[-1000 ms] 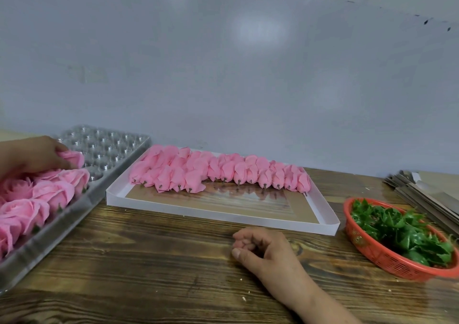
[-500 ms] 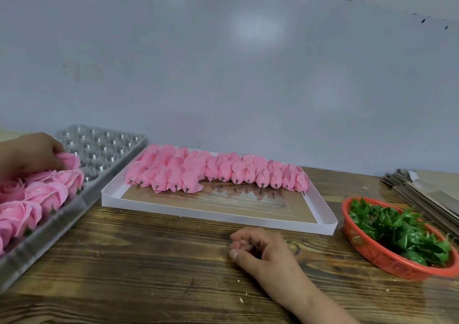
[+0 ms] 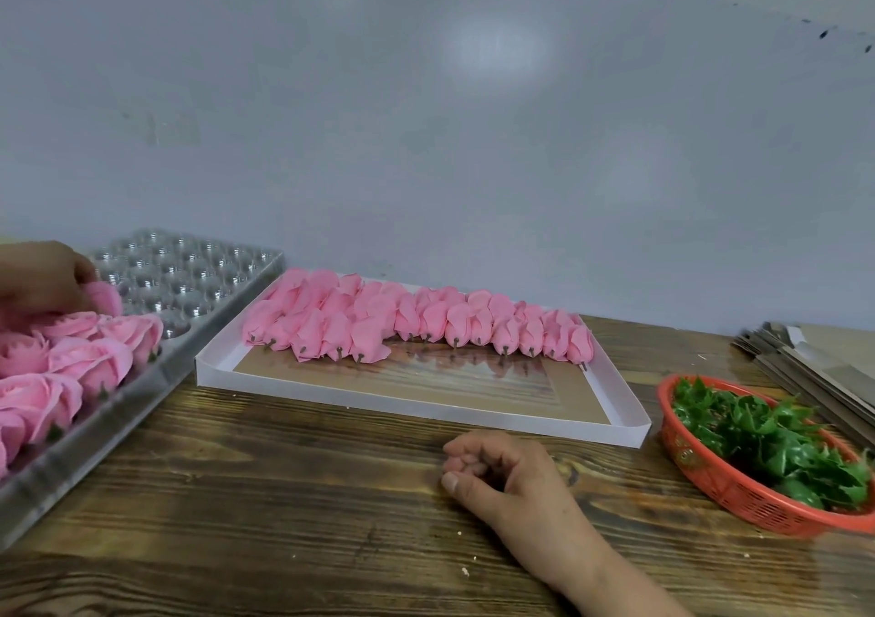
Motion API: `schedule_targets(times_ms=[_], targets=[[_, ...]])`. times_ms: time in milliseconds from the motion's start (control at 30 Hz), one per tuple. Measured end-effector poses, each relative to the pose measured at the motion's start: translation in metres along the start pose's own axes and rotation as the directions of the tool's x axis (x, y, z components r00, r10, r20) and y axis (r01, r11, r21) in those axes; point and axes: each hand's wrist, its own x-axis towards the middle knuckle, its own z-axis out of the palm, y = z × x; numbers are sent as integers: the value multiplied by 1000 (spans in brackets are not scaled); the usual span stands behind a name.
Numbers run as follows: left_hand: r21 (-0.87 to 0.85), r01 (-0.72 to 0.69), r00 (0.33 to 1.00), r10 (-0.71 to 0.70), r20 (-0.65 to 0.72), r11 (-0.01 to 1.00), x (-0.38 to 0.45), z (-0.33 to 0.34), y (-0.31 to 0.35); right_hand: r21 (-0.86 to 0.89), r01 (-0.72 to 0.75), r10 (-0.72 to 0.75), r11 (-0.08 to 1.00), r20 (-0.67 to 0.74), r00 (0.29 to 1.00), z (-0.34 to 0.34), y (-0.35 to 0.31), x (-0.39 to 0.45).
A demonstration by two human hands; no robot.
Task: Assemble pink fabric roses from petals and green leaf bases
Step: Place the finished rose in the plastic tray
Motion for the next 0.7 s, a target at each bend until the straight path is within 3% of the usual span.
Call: schedule_targets(times_ms=[133, 367, 633, 700], targets=[[71, -3, 999, 0, 36, 997, -5, -12, 10, 1, -1, 1, 1000, 0, 1000, 0, 0, 1], [38, -98, 994, 100, -48, 994, -8, -9, 0, -14, 4, -4, 1000, 8, 1000, 0, 1, 1], [53, -114, 993, 112, 24, 992, -26, -13, 17, -9, 14, -14, 1000, 5, 1000, 1, -2, 1], [40, -151, 988, 152, -16, 988, -31, -11, 17, -9, 11, -11, 1000, 8, 1000, 1, -2, 1]])
